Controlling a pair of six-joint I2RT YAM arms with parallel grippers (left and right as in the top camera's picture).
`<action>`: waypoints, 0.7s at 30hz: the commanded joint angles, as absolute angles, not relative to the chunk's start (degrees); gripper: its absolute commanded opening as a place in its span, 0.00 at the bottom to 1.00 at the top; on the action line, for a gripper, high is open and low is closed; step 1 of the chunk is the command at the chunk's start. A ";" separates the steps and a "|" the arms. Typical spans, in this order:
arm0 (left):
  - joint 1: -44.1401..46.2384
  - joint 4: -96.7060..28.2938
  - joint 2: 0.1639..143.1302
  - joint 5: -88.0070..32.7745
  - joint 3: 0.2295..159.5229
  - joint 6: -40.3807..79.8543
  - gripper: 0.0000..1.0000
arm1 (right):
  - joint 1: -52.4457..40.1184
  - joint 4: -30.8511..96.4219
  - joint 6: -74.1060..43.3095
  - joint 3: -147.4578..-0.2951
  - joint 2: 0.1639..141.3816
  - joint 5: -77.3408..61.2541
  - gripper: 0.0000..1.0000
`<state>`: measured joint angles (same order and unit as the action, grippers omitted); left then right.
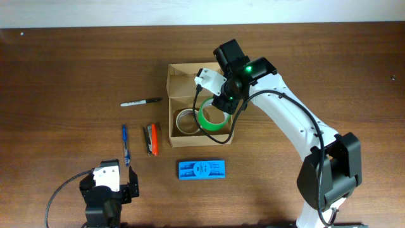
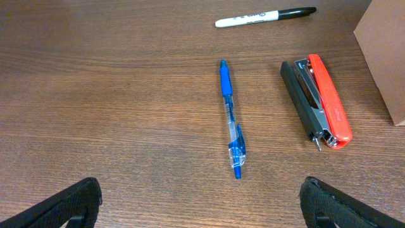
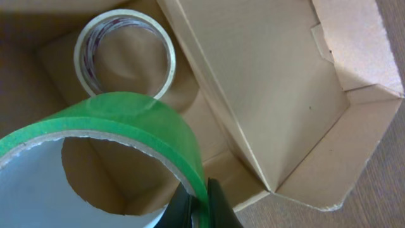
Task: Pack container
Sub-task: 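Lift the green tape roll into the box and release it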
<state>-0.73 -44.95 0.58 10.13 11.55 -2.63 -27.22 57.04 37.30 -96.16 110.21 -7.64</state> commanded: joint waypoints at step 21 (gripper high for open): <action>-0.82 -44.99 0.30 10.76 11.07 -3.75 1.00 | -27.79 55.46 37.32 -97.41 114.83 -8.40 0.03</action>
